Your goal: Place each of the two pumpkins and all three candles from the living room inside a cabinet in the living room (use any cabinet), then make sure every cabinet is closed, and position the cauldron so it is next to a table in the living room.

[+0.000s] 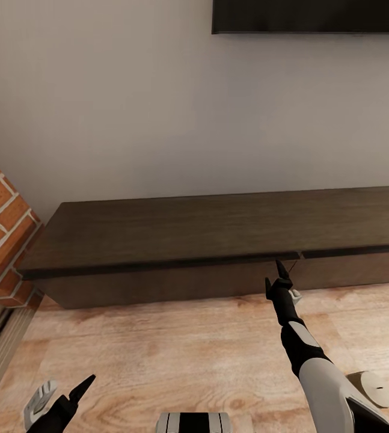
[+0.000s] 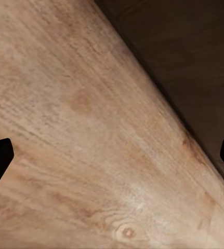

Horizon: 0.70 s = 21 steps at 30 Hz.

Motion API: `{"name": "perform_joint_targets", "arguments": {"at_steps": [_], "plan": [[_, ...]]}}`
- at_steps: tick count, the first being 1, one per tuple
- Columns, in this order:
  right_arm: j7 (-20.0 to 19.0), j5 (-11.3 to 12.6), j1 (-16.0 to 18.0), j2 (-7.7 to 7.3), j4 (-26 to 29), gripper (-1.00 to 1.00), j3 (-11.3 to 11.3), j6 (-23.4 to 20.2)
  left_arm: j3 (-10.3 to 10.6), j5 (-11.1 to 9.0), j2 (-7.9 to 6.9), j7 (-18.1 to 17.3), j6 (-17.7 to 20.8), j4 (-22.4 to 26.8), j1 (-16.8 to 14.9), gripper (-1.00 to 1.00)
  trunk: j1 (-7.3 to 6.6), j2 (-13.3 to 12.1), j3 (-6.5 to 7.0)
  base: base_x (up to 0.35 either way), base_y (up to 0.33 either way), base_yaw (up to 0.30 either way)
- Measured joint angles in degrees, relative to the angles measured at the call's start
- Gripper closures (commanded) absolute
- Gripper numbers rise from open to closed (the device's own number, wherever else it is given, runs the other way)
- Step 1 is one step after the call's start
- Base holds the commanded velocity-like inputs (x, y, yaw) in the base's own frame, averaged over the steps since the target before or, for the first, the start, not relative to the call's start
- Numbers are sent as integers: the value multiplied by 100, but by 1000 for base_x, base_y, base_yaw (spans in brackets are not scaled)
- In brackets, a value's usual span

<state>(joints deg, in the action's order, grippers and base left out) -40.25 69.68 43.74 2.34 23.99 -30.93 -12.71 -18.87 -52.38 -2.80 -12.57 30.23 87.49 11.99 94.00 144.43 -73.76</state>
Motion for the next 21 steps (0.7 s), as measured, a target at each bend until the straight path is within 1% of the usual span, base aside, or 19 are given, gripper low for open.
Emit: {"name": "perform_joint_targets", "arguments": {"at_steps": [12,18,21], "plan": [[-57,6,0,0,1,-100,7,-4,5,18,-9,-4,6,-4,0,-100,0,0,0,0,0,0],[-345,3,0,0,1,-100,4,13,11,23,-4,12,1,-6,2,-100,0,0,0,1,0,0],[-381,-3,0,0,1,-100,0,20,7,28,-4,19,-1,-11,1,-100,-1,0,0,70,0,0]]}}
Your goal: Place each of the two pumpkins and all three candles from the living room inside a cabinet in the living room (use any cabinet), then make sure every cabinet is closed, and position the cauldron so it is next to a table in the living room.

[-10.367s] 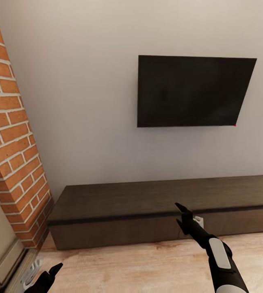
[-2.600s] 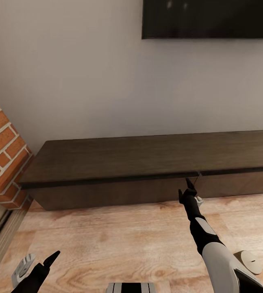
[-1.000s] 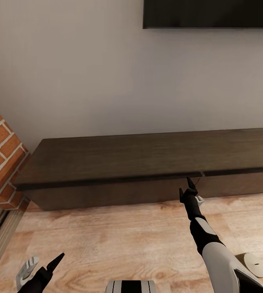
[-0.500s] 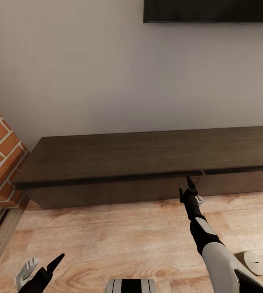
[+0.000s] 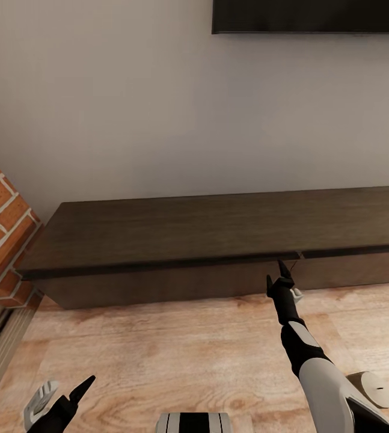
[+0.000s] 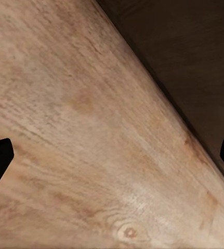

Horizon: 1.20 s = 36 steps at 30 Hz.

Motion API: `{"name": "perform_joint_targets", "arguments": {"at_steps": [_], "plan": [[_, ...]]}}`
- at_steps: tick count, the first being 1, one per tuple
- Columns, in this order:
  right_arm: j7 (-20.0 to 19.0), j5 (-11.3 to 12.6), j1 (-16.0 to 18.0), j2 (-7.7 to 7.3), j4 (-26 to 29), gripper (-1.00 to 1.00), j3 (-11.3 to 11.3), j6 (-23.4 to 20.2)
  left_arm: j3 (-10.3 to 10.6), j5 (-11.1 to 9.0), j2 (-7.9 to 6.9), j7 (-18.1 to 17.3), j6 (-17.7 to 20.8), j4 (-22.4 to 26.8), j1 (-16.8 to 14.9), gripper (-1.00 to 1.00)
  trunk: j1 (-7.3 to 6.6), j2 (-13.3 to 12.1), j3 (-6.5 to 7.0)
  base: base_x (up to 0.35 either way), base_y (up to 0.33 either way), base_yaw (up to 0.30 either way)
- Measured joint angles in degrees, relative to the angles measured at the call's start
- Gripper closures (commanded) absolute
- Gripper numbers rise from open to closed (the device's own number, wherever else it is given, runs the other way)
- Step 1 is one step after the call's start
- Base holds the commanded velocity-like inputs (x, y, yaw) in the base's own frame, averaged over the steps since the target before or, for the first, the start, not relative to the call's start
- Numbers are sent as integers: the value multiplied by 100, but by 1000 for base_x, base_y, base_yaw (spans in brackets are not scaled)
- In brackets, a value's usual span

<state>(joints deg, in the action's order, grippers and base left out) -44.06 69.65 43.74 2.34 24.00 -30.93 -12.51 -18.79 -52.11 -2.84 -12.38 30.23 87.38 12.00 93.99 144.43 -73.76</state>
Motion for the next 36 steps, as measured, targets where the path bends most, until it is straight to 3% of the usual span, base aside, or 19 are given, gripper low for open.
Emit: {"name": "perform_joint_targets", "arguments": {"at_steps": [8,24,25,36], "plan": [[-2,-11,0,-2,0,-100,-3,-1,-2,11,-2,2,-5,-10,3,-100,0,0,0,154,0,0],[38,-22,0,-9,-1,-100,-4,-4,-2,12,-20,5,-1,-23,2,-100,1,0,0,10,0,0],[38,-23,0,-9,-1,100,-4,-4,-2,12,-19,5,-1,-23,2,-100,1,0,0,0,0,0],[64,-75,-3,-17,-71,100,-13,40,-2,13,-24,5,-1,-23,3,-100,2,-1,-1,0,0,0]]}}
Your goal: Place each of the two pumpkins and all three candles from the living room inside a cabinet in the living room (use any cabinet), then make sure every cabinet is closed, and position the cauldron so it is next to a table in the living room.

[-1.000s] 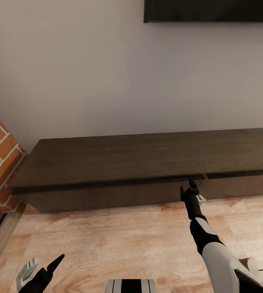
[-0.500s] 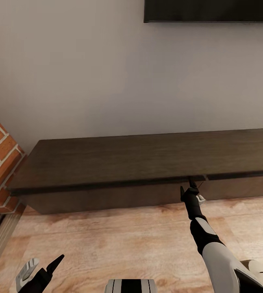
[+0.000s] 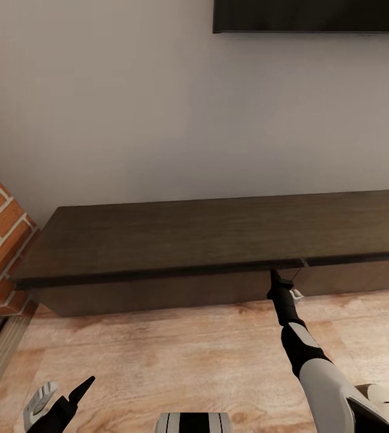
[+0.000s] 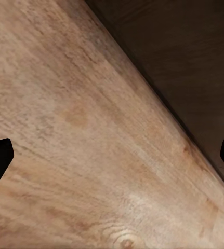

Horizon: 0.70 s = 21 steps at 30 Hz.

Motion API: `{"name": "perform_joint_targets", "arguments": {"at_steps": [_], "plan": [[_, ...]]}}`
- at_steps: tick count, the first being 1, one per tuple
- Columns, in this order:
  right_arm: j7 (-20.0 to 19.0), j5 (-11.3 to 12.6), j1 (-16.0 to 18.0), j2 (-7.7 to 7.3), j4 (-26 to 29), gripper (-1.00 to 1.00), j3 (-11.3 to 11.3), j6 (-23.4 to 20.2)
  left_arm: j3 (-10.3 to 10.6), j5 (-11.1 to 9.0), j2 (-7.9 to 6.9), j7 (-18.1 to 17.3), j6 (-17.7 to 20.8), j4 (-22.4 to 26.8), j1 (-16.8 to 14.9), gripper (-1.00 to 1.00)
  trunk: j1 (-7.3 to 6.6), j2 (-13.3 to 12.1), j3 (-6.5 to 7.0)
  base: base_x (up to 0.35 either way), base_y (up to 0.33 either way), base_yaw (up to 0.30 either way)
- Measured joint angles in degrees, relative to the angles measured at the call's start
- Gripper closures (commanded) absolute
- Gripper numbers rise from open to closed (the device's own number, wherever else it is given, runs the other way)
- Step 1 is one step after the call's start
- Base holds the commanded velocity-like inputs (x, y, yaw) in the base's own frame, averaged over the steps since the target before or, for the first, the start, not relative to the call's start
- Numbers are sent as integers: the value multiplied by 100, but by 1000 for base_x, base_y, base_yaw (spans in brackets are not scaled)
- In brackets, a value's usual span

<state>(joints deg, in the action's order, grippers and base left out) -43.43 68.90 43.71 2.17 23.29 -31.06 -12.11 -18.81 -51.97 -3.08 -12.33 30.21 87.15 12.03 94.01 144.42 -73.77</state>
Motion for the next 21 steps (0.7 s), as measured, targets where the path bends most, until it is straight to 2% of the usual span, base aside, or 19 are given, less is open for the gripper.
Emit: {"name": "perform_joint_targets", "arguments": {"at_steps": [6,21], "plan": [[-14,-67,0,-79,-29,100,107,-16,2,1,0,0,1,-2,-3,-100,-1,0,1,0,0,0],[-11,-65,1,-92,-37,100,119,-24,2,-1,10,0,1,-2,-3,-100,-1,0,1,0,0,0]]}}
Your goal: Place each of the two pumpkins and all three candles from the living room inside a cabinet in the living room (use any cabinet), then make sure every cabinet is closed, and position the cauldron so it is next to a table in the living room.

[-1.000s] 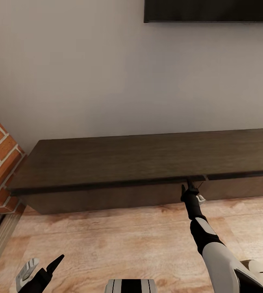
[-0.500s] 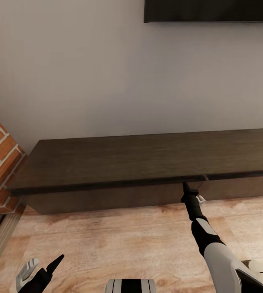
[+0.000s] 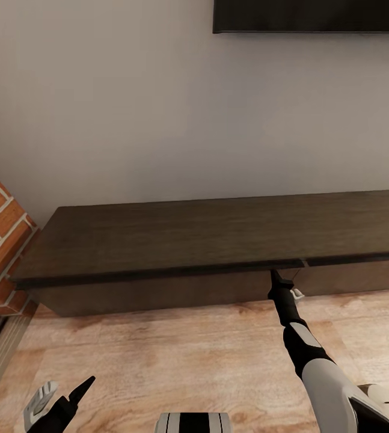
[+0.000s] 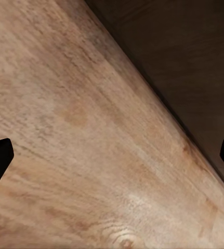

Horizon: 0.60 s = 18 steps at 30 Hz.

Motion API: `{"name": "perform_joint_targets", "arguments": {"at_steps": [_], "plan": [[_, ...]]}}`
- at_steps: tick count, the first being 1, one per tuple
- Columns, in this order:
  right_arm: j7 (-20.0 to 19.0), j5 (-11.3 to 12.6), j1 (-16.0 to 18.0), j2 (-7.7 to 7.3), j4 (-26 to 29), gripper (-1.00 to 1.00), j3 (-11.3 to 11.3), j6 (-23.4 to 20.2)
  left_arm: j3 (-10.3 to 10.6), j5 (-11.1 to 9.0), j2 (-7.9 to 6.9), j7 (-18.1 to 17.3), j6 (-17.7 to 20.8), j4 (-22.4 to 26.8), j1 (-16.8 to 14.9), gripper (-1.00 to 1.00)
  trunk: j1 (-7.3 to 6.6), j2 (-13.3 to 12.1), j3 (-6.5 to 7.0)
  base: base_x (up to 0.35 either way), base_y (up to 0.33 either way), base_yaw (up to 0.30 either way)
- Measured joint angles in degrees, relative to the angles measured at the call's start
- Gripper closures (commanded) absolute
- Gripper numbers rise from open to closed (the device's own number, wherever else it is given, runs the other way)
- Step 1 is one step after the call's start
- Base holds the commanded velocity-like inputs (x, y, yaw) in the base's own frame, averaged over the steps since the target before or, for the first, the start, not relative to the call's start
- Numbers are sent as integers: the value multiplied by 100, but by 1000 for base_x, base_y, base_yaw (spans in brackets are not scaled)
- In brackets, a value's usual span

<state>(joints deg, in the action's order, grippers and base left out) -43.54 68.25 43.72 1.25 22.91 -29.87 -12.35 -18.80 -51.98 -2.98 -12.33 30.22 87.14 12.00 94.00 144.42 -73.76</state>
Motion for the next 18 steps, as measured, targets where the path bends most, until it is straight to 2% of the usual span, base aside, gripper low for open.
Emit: {"name": "perform_joint_targets", "arguments": {"at_steps": [6,12,18], "plan": [[1,-2,0,0,1,100,0,4,0,2,13,0,0,0,1,-100,0,0,0,-11,0,0],[4,10,1,-1,5,100,-27,11,0,-4,16,-5,0,0,0,-100,2,0,0,-155,0,0],[1,23,0,-2,3,100,-35,8,-1,-7,16,-1,0,1,0,-100,0,0,0,-32,0,0]]}}
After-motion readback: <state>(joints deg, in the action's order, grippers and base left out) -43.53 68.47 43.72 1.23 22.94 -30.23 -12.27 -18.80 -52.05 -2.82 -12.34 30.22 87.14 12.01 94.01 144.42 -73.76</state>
